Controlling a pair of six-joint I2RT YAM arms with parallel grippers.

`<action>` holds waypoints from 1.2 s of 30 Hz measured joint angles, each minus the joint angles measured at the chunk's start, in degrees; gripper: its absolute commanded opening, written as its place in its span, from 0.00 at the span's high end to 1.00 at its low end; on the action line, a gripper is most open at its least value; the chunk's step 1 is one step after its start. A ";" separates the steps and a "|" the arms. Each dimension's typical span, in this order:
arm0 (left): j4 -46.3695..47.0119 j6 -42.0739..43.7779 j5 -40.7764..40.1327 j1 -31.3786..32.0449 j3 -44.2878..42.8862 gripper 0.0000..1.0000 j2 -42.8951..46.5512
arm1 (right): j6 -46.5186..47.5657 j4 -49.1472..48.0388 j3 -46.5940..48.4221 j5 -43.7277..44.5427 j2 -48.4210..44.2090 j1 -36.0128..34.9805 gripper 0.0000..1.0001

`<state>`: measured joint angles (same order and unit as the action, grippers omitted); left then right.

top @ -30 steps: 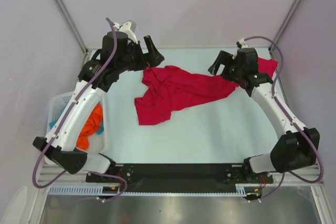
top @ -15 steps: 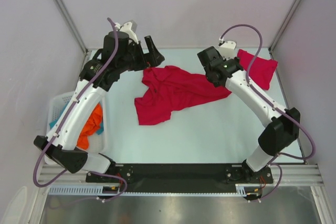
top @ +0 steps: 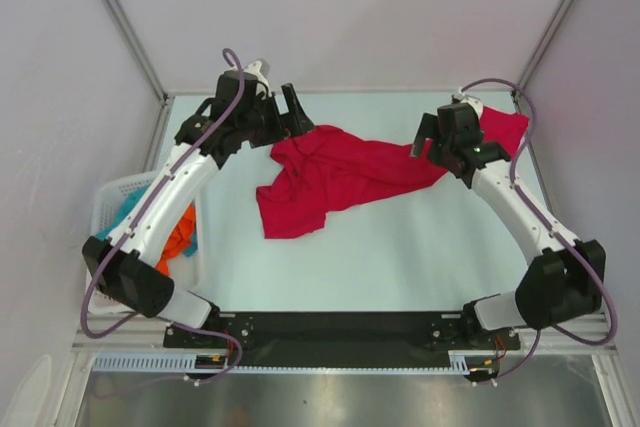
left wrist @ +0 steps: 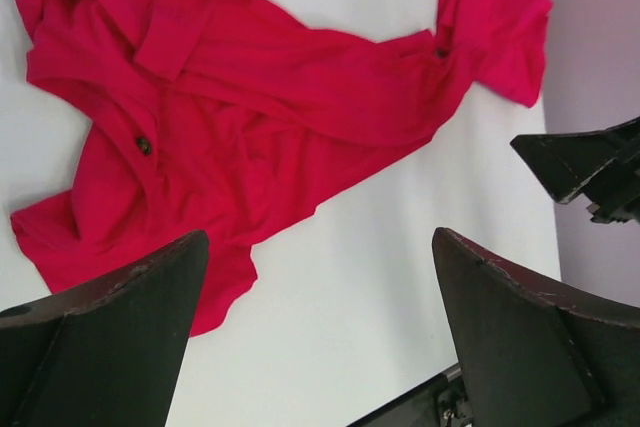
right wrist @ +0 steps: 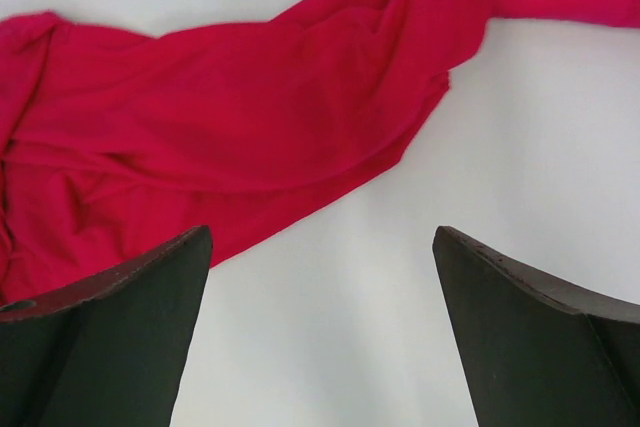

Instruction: Fold and stack the t-shirts

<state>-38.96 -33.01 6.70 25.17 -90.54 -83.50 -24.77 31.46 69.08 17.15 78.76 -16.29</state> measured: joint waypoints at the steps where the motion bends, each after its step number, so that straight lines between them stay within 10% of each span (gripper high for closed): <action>1: 0.07 -0.15 0.15 -0.20 0.74 0.01 -0.74 | 0.46 -0.09 0.55 -1.27 1.57 0.11 0.01; 24: 8.00 -4.59 11.41 -5.11 9.07 0.03 -15.76 | -3.28 0.46 9.68 -8.24 23.23 4.59 0.09; 36: 12.17 -6.10 16.15 -5.14 24.48 0.04 -6.86 | -5.22 1.07 20.61 -10.47 36.74 6.14 0.10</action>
<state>-26.79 -39.11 22.85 20.03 -66.06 -90.37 -30.00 32.53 89.69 6.68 115.50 -10.15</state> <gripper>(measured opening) 0.963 0.903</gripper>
